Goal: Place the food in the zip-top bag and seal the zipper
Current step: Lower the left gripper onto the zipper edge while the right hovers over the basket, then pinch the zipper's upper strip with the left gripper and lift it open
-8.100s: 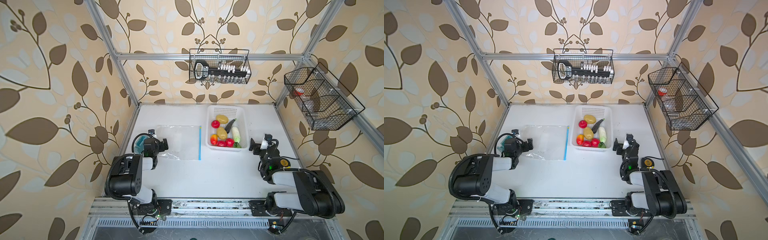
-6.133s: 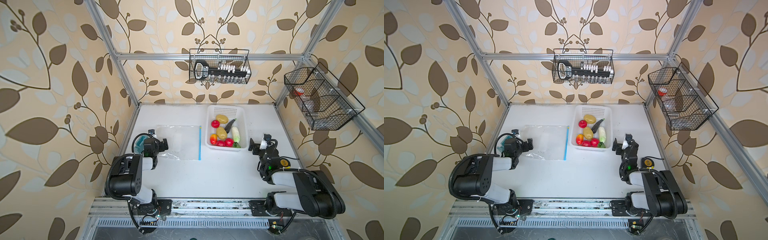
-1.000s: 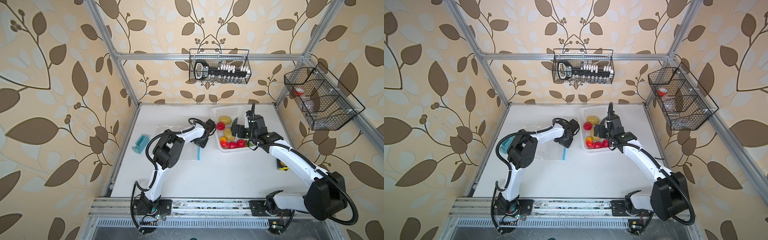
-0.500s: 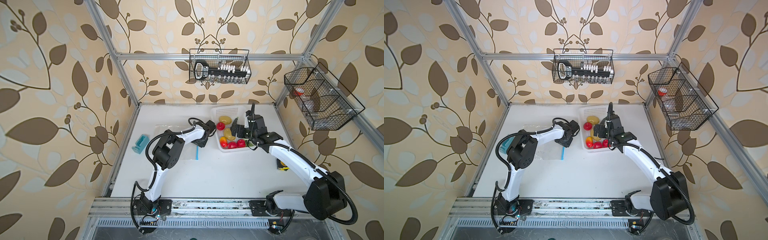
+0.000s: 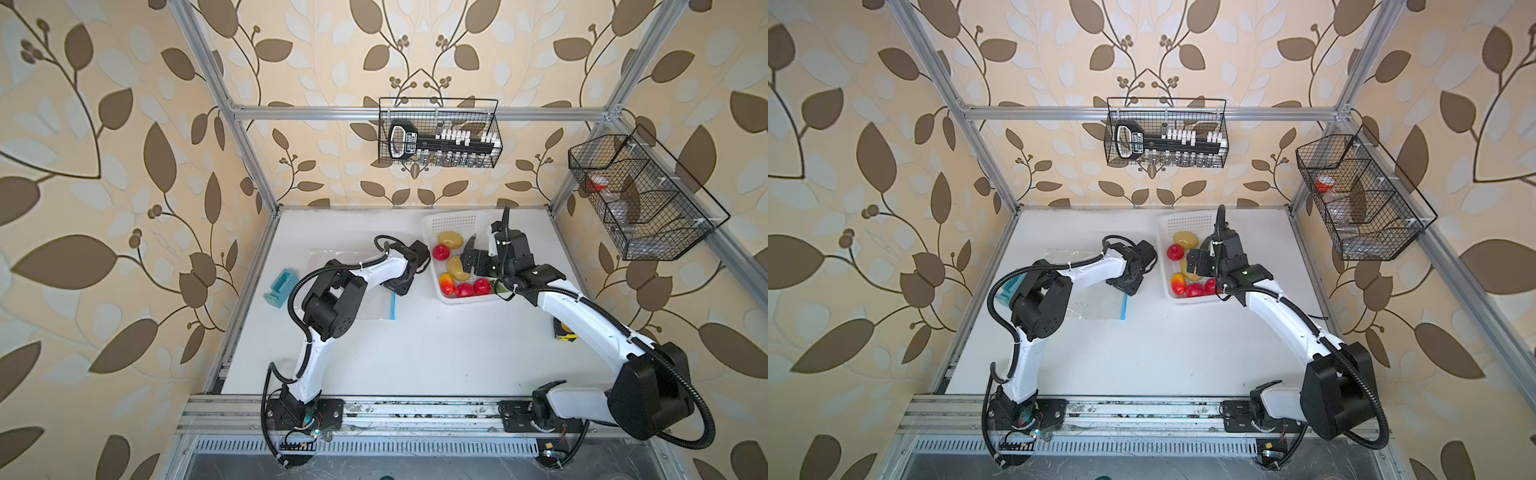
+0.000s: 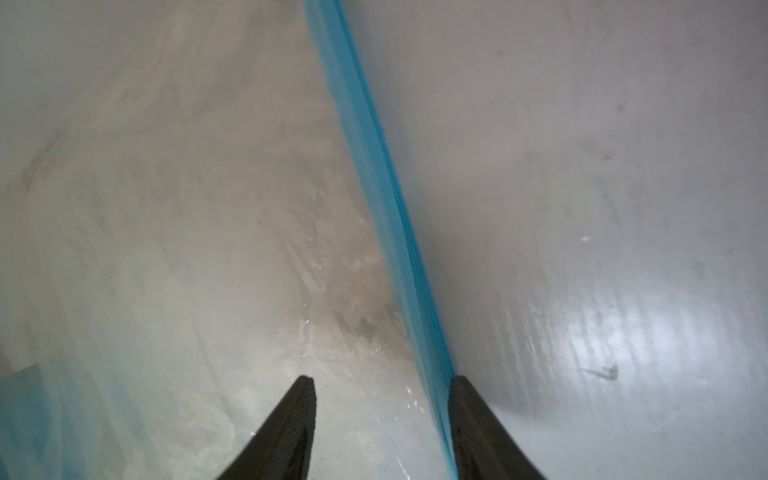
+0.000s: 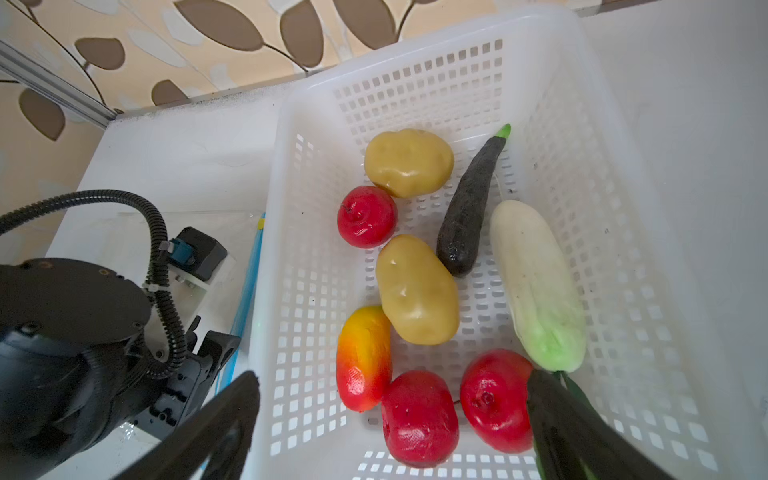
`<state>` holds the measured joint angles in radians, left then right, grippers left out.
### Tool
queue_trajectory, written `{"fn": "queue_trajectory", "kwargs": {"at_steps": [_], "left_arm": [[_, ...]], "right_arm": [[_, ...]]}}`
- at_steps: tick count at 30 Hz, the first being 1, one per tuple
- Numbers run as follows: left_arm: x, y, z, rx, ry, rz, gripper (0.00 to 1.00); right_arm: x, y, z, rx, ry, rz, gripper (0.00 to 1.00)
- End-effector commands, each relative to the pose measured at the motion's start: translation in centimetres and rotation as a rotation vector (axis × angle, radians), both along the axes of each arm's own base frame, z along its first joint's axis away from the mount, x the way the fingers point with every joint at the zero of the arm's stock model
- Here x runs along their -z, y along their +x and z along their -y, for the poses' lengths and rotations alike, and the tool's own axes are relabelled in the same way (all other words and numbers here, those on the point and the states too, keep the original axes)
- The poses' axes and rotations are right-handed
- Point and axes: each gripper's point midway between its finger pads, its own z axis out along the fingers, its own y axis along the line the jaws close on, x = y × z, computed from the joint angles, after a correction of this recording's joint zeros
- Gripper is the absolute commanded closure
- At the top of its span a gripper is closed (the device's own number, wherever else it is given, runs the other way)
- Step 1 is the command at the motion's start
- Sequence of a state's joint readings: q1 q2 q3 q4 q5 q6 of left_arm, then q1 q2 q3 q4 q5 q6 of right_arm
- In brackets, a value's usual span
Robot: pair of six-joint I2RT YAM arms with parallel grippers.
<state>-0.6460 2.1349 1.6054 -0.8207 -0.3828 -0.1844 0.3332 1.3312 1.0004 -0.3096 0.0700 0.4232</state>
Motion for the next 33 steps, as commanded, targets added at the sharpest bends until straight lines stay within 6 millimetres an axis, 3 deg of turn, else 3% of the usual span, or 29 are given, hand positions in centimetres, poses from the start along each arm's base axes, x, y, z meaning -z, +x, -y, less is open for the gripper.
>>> {"fn": "queue_trajectory", "kwargs": {"at_steps": [1,9,17,26,33], "left_arm": [[-2.2,0.0,-1.2,-0.008,0.022,0.032,0.46],[-0.8,0.2,-1.4,0.001,0.046,0.018,0.48],[0.7,-0.2,-1.7,-0.002,0.061,-0.009,0.65],[2.4,-0.3,-2.0,-0.018,0.066,-0.042,0.69],[3.5,-0.5,-2.1,-0.033,0.066,-0.076,0.85]], "right_arm": [[1.0,-0.1,-0.2,-0.003,0.008,-0.021,0.0],[1.1,-0.2,-0.1,-0.003,0.003,-0.023,0.0],[1.4,-0.2,0.0,-0.002,0.004,-0.03,0.0],[1.3,-0.1,0.3,0.004,0.003,-0.029,0.0],[1.5,-0.2,0.5,0.007,0.003,-0.033,0.0]]}}
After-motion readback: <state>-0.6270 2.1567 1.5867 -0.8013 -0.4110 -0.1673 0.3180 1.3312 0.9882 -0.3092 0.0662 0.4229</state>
